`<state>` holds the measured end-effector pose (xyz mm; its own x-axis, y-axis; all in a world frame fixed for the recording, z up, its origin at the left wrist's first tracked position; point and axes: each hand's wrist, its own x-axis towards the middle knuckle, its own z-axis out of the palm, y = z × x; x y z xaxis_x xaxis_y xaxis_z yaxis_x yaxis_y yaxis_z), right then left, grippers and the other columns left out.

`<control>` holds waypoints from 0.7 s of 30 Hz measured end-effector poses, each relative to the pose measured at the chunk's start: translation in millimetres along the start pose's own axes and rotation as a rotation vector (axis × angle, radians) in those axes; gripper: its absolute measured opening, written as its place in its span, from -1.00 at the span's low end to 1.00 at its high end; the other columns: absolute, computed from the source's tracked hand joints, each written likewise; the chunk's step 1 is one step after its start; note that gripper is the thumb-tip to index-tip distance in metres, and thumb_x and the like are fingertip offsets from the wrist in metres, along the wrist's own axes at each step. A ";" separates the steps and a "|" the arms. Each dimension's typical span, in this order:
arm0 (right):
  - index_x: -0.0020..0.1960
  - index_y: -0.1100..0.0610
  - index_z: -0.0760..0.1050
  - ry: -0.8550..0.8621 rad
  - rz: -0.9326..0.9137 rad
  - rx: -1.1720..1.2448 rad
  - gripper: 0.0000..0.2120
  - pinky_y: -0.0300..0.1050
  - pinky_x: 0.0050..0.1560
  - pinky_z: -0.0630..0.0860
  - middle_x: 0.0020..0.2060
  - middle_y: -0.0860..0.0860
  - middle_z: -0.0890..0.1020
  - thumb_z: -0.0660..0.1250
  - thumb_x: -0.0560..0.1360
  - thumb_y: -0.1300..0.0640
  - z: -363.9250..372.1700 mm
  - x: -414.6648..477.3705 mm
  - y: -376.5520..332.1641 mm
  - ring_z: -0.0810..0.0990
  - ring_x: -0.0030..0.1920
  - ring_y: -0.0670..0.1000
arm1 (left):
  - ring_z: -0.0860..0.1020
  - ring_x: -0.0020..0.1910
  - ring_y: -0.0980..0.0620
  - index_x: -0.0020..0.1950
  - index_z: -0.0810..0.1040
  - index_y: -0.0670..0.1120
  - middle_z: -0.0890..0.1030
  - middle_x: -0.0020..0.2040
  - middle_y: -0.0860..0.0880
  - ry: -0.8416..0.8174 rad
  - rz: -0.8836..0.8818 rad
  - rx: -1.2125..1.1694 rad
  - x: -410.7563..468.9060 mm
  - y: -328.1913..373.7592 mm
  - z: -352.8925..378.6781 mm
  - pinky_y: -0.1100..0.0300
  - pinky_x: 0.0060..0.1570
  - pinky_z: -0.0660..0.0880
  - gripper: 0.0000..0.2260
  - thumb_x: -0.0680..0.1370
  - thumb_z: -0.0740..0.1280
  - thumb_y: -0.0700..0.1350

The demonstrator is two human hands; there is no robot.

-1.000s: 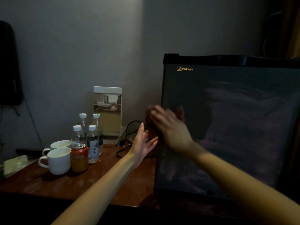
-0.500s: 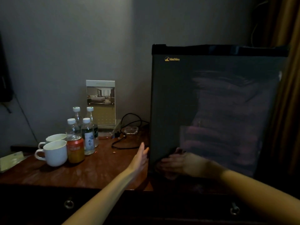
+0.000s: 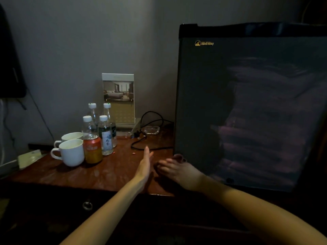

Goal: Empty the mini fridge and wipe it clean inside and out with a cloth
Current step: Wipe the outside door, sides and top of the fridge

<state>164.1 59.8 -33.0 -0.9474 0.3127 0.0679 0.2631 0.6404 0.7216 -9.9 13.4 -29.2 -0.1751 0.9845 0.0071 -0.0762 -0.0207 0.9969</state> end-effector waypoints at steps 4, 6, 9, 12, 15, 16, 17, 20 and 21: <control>0.24 0.06 0.59 -0.090 -0.099 -0.041 -0.52 0.02 0.24 0.52 0.24 -0.02 0.60 0.02 0.47 0.12 20.2 -10.8 -6.9 0.54 0.28 0.04 | 0.34 0.41 0.02 0.46 0.33 -0.19 0.37 0.45 -0.09 -0.036 -0.028 0.109 -7.9 -18.5 1.8 0.13 0.42 0.21 -0.41 0.61 0.02 0.20; 0.15 -0.01 0.64 -0.036 -0.138 -0.064 -0.57 0.00 0.30 0.46 0.16 -0.09 0.63 0.05 0.48 0.11 13.6 -15.9 -3.0 0.56 0.25 -0.02 | 0.45 0.32 0.02 0.39 0.42 -0.23 0.47 0.34 -0.05 -0.103 -0.041 0.149 -14.5 -25.5 7.9 0.24 0.30 0.34 -0.45 0.62 0.06 0.15; 0.11 -0.03 0.65 0.015 -0.169 -0.059 -0.62 -0.07 0.35 0.37 0.12 -0.13 0.65 0.10 0.48 0.10 11.4 -41.4 2.2 0.57 0.21 -0.06 | 0.51 0.21 0.01 0.35 0.43 -0.31 0.53 0.22 -0.11 -0.150 -0.009 0.129 -16.7 -35.3 16.7 0.39 0.08 0.46 -0.54 0.68 0.01 0.01; 0.28 0.07 0.55 0.092 -0.167 -0.037 -0.64 -0.02 0.45 0.23 0.27 -0.07 0.57 0.07 0.61 0.17 27.6 -84.4 15.4 0.47 0.32 0.00 | 0.52 0.25 -0.06 0.34 0.44 -0.32 0.53 0.28 -0.19 -0.138 0.008 0.126 -18.5 -33.3 21.0 0.25 0.22 0.43 -0.52 0.67 0.02 0.03; 0.38 0.11 0.45 0.157 -0.127 -0.048 -0.61 0.00 0.47 0.15 0.36 -0.03 0.49 0.05 0.62 0.20 34.5 -102.2 20.7 0.37 0.41 0.02 | 0.55 0.16 0.00 0.31 0.49 -0.28 0.56 0.25 -0.15 -0.118 0.029 0.118 -17.6 -31.9 22.8 0.16 0.28 0.41 -0.49 0.66 0.02 0.08; 0.37 0.11 0.47 0.162 -0.131 -0.057 -0.61 -0.01 0.47 0.15 0.36 -0.04 0.49 0.08 0.60 0.19 33.6 -97.2 20.2 0.37 0.41 0.02 | 0.55 0.16 0.01 0.31 0.48 -0.28 0.56 0.23 -0.12 -0.114 0.032 0.118 -17.4 -32.2 23.5 0.16 0.27 0.41 -0.49 0.66 0.01 0.09; 0.34 0.10 0.49 0.161 -0.140 -0.062 -0.62 -0.01 0.48 0.15 0.36 -0.04 0.49 0.09 0.59 0.18 31.7 -88.4 17.8 0.38 0.40 0.02 | 0.54 0.19 0.00 0.33 0.47 -0.29 0.55 0.22 -0.11 -0.116 0.036 0.109 -17.2 -33.1 24.5 0.18 0.26 0.40 -0.48 0.66 0.00 0.09; 0.24 0.06 0.59 0.119 -0.170 -0.135 -0.63 -0.01 0.47 0.14 0.30 -0.05 0.55 0.10 0.56 0.16 27.7 -53.3 7.1 0.46 0.35 0.03 | 0.52 0.26 -0.01 0.32 0.49 -0.25 0.56 0.20 -0.05 -0.143 0.025 0.093 -22.3 -31.9 23.2 0.26 0.22 0.42 -0.44 0.64 -0.01 0.14; 0.18 0.05 0.62 0.099 -0.168 -0.154 -0.63 0.00 0.46 0.11 0.25 -0.05 0.59 0.10 0.54 0.16 25.8 -42.9 2.5 0.51 0.31 0.03 | 0.55 0.24 0.02 0.29 0.54 -0.20 0.59 0.19 -0.02 -0.157 0.030 0.095 -22.8 -34.3 20.7 0.25 0.21 0.44 -0.41 0.61 -0.01 0.20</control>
<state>210.1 66.0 -51.8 -0.9907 0.1357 0.0001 0.0769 0.5608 0.8244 17.0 -4.7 -61.9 -0.0201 0.9989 0.0413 0.0212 -0.0409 0.9989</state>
